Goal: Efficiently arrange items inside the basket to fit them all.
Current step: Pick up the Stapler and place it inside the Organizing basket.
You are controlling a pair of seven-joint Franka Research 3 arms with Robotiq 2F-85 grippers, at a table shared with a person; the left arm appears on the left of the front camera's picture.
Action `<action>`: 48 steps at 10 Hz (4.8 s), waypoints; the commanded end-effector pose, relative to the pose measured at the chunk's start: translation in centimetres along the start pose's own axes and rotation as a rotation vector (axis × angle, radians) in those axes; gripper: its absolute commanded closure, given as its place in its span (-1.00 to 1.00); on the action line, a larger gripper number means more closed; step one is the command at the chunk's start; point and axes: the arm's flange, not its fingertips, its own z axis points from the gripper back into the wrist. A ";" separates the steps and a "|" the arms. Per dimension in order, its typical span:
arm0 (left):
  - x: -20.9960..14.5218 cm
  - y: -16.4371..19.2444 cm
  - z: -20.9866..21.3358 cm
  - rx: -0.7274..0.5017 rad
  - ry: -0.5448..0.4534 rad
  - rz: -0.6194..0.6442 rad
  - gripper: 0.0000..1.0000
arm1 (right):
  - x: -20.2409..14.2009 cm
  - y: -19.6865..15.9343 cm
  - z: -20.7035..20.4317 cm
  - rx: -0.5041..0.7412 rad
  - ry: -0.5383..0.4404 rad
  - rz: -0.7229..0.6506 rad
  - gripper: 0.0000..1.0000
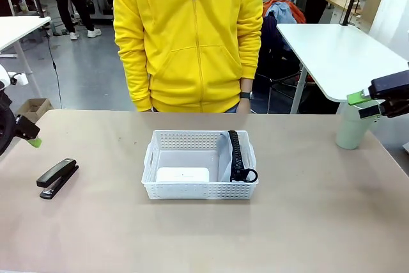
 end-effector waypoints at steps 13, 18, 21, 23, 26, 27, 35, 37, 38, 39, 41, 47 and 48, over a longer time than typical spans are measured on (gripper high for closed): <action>-1.5 -3.1 -6.8 -0.019 0.203 -0.150 -1.00 | 0.2 0.0 0.1 0.020 -0.018 0.002 -1.00; -0.8 -3.6 -10.4 -0.055 0.295 -0.163 -1.00 | 0.2 0.0 0.1 0.020 -0.018 0.002 -1.00; -0.2 -4.3 -12.1 -0.034 0.315 -0.193 -1.00 | 0.2 0.0 0.1 0.020 -0.018 0.002 -1.00; 0.0 -4.5 -12.5 -0.038 0.317 -0.192 -1.00 | 0.2 0.0 0.1 0.020 -0.018 0.002 -1.00; 0.0 -4.6 -12.5 -0.024 0.287 -0.166 -1.00 | 0.2 0.0 0.1 0.020 -0.018 0.002 -1.00; 0.0 -4.6 -12.6 0.004 0.295 -0.177 0.16 | 0.2 0.0 0.1 0.020 -0.018 0.002 -1.00; -0.3 -5.1 -12.7 0.027 0.326 -0.199 1.00 | 0.2 0.0 0.1 0.020 -0.018 0.002 -1.00; -0.4 -5.0 -11.8 0.048 0.300 -0.192 1.00 | 0.2 0.0 0.1 0.020 -0.018 0.002 -1.00; -0.6 -4.9 -10.5 0.037 0.263 -0.192 1.00 | 0.2 0.0 0.1 0.020 -0.018 0.002 -1.00; -0.7 -4.7 -9.2 0.043 0.230 -0.183 1.00 | 0.2 0.0 0.1 0.020 -0.018 0.002 -1.00; -0.7 -4.3 -6.1 -0.016 0.177 -0.148 1.00 | 0.2 0.0 0.1 0.020 -0.018 0.002 -1.00; -3.3 -2.4 6.0 -0.210 -0.089 -0.093 1.00 | 0.2 0.0 0.1 0.020 -0.018 0.002 -1.00; -3.1 -2.1 5.1 -0.179 -0.114 -0.047 1.00 | 0.2 0.0 0.1 0.020 -0.018 0.002 -1.00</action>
